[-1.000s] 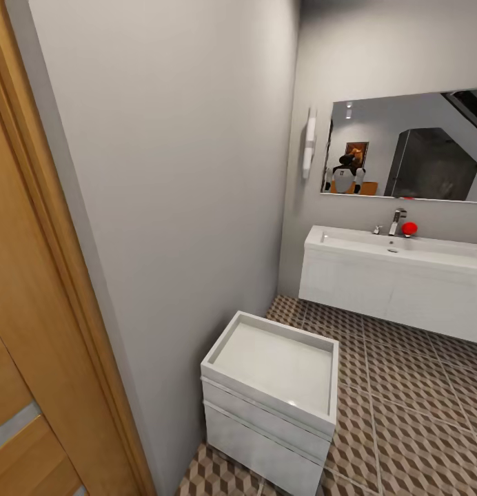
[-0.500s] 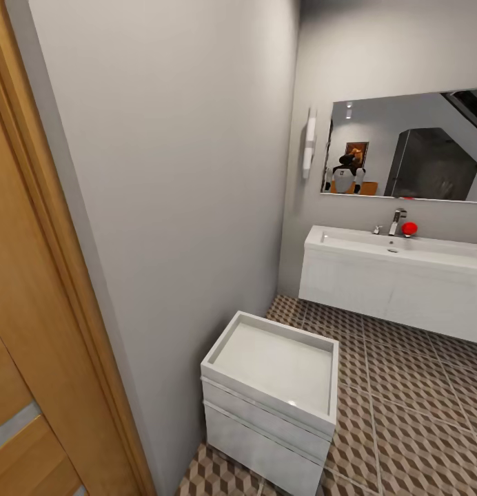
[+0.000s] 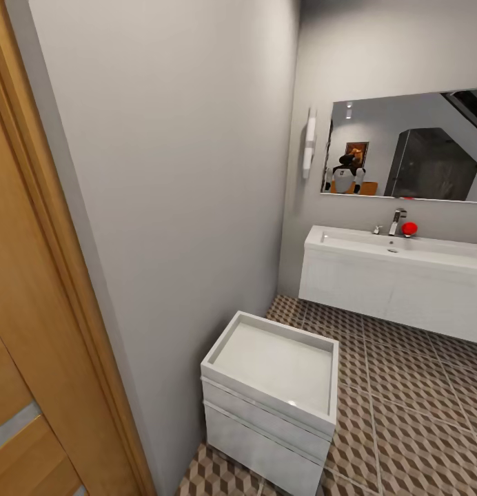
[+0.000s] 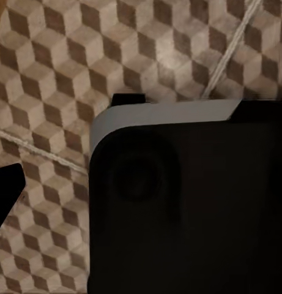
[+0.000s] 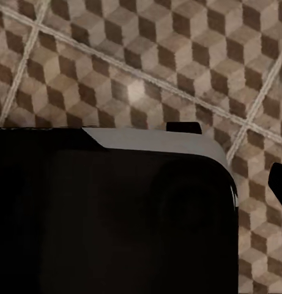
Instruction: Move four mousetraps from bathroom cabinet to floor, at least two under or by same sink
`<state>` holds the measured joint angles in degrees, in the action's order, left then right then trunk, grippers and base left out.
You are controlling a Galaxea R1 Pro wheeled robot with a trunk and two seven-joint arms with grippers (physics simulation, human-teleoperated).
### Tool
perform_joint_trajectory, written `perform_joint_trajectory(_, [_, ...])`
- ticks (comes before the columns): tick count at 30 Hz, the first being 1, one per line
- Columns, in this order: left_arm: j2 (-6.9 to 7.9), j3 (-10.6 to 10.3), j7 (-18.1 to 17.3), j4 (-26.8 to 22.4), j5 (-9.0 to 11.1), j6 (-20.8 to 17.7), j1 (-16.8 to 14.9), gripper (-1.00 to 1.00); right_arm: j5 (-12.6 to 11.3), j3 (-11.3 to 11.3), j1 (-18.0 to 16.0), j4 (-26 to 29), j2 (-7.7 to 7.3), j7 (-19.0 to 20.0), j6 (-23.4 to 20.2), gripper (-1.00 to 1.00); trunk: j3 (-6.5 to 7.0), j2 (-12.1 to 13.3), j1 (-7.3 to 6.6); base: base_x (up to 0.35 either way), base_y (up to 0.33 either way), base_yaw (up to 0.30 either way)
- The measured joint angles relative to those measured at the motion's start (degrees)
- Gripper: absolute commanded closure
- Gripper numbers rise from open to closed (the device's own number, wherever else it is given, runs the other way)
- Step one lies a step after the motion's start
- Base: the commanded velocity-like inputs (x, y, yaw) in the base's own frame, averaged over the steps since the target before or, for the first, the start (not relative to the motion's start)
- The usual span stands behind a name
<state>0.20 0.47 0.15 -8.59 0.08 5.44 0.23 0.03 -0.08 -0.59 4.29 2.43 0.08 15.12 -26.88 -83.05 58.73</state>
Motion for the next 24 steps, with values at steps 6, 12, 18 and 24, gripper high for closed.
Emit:
perform_joint_trajectory(6, [0.71,0.05,0.24,-11.75,0.0,-0.11,-0.05,-1.0,0.32,0.06,-0.01,11.46,-0.04,-0.4,2.38,-1.0,0.0,0.0,0.0,0.0,0.0,0.0])
perform_joint_trajectory(12, [2.45,0.19,0.99,-21.18,0.06,-0.37,-0.07,-1.0,0.43,0.07,-0.02,23.55,-0.07,-1.61,-5.39,-1.0,0.0,0.0,0.0,0.0,0.0,0.0])
perform_joint_trajectory(18, [3.72,0.5,1.98,-26.8,0.14,-0.18,-0.07,-1.0,0.48,0.09,-0.93,33.76,-0.17,-3.69,-14.41,-1.0,0.0,0.0,0.0,0.0,0.0,0.0])
perform_joint_trajectory(24, [6.0,2.31,2.07,-27.44,0.78,1.62,-0.07,-1.0,0.46,0.15,-2.15,36.72,-0.37,-4.3,-16.57,-1.0,0.0,0.0,0.0,0.0,0.0,0.0])
